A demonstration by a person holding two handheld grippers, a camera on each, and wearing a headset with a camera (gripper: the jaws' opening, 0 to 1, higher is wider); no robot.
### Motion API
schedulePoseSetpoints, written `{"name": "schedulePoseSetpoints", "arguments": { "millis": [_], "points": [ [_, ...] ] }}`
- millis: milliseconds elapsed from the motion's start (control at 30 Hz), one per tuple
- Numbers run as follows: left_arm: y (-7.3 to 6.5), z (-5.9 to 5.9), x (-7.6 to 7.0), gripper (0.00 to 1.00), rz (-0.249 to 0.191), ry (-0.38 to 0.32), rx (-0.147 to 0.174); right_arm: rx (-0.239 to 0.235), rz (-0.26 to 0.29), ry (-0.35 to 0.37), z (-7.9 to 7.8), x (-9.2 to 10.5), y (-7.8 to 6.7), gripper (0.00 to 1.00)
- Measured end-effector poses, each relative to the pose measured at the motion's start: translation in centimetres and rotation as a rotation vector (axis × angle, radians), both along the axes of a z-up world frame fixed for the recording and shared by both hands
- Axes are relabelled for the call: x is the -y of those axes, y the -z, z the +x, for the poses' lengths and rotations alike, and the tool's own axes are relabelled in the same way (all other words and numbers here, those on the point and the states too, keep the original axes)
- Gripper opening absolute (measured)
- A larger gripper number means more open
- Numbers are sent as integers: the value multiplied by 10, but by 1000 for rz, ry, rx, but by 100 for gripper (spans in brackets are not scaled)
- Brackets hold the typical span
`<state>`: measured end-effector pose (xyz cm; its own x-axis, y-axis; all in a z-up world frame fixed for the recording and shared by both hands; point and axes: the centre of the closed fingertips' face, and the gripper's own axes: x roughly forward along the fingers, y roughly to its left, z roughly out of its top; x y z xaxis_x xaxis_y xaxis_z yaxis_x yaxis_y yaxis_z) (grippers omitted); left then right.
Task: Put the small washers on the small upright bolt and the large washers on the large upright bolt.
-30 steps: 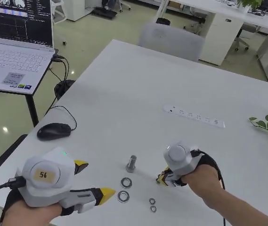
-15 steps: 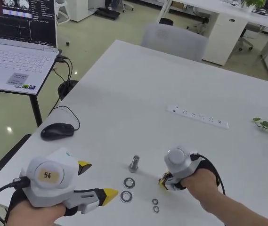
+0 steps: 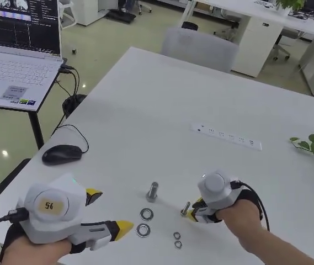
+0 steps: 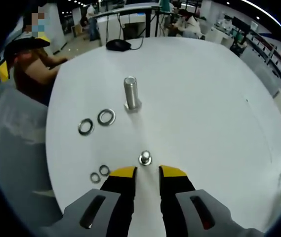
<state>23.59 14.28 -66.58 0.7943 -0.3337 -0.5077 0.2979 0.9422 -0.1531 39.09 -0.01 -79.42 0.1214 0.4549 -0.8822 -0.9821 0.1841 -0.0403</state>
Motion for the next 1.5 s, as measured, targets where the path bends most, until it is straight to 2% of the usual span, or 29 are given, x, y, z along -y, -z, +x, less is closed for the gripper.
{"name": "schedulePoseSetpoints", "arguments": {
  "millis": [267, 467, 567, 667, 833, 1033, 1500],
  "points": [
    [1, -1, 4, 59, -1, 13, 1, -23, -16, 29, -18, 25, 10, 19],
    [0, -2, 3, 59, 2, 13, 3, -62, -12, 24, -38, 29, 17, 18],
    [0, -2, 3, 59, 3, 13, 4, -91, 16, -36, -56, 22, 19, 17],
    [-1, -2, 3, 59, 3, 14, 5, -94, 7, -81, -71, 18, 22, 17],
    [-2, -1, 4, 59, 4, 16, 9, -129, 10, -141, -92, 8, 29, 17],
    [-3, -1, 5, 59, 6, 18, 11, -93, -4, -188, -93, 1, 29, 17],
    [-3, 3, 1, 59, 10, 18, 6, -37, -42, -263, -91, -1, 31, 18]
  ]
}}
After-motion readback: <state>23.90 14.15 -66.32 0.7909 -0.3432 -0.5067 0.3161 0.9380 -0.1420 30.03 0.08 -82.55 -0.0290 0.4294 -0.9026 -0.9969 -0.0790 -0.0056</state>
